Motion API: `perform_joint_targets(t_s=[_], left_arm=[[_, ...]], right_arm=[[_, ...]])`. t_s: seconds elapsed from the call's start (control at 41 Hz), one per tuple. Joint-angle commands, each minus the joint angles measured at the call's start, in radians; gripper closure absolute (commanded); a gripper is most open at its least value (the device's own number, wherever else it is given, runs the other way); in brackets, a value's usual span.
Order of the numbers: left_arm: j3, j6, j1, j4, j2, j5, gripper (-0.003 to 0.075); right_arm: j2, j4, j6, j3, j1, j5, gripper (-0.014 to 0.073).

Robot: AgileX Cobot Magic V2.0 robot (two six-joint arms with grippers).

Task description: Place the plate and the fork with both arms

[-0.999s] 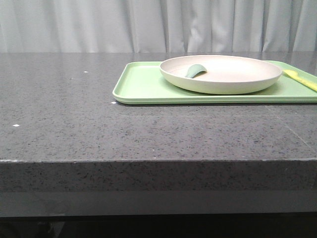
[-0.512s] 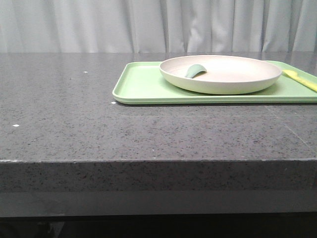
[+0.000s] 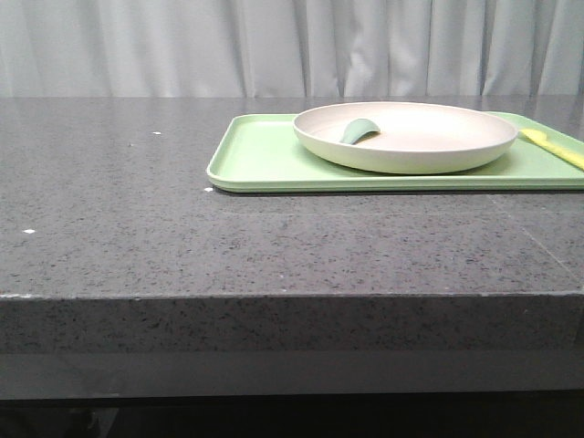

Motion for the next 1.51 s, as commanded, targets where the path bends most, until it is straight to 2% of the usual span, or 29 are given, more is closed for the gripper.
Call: perform_joint_targets(t_s=[0.0,0.195,0.512,1.486], left_arm=[[0.003,-0.010,0.001,-0.009,-0.020,-0.089,0.0738],[0.003,-0.010,0.001,-0.009,-0.020,-0.089,0.0738],[0.003,-0.010,0.001,-0.009,-0.020,-0.089,0.0738],[0.003,-0.010,0.001,-0.009,-0.020,-0.089,0.0738]], right_arm=[[0.009,-0.012,-0.007,0.015,-0.008,-0.093,0.0661],[-0.035,-0.012,-0.007,0.026,-0.008,-0.022,0.0661],[-0.146,-0.012,-0.007,0.026,-0.038,-0.022,0.0661],[-0.146,-0.012,-0.007,0.026,-0.038,-0.028,0.0661]])
